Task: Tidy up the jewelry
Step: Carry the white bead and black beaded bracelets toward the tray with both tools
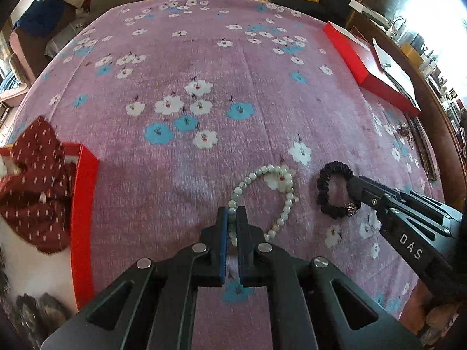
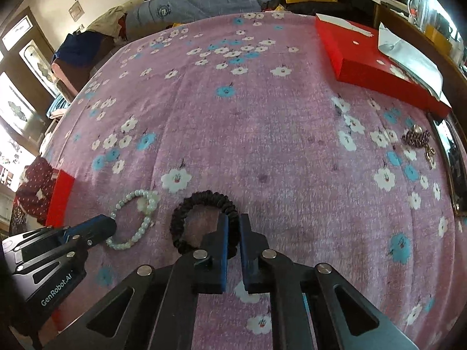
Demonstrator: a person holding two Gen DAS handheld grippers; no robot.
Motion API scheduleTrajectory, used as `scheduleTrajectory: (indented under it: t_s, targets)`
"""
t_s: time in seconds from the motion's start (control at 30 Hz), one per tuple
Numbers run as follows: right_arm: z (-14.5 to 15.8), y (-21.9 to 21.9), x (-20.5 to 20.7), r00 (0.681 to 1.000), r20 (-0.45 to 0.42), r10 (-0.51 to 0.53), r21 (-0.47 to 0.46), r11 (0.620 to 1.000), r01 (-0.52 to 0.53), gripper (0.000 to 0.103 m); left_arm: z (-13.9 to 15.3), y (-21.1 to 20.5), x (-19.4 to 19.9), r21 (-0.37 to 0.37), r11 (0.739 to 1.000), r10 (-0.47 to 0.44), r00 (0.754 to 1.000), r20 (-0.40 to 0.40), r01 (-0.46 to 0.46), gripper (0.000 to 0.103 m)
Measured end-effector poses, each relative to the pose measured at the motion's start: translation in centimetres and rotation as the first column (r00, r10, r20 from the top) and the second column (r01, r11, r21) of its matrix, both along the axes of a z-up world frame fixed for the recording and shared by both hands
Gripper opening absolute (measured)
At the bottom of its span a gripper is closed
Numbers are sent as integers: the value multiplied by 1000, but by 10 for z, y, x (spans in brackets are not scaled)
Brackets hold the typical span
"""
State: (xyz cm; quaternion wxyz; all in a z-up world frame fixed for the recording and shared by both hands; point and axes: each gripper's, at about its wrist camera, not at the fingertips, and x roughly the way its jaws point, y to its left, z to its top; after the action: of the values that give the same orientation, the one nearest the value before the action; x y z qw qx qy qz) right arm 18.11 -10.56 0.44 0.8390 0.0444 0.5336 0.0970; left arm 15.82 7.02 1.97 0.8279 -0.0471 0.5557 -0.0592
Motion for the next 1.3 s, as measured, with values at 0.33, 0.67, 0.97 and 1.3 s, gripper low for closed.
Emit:
scheduleTrajectory:
  t_s: [0.33,0.67,0.97,1.3]
  targets:
    - [12,-5,-38,1000,-7,-9,25,1000,9,7,28,11,-41,-46,998,48,998,27,-46,5]
    - [38,-5,-85,999,42,8,32,999,-10,7,68,9,-93,-41,998,51,993,107,-47,5]
    - [63,-1,-132,997,79,24,55,998,-29,7,106,12,-149,-39,998,53,982,182,-46,5]
    - [97,3,-182,988,147,55,76,995,-67,7,141,22,-201,-2,997,76,964,255,-79,5]
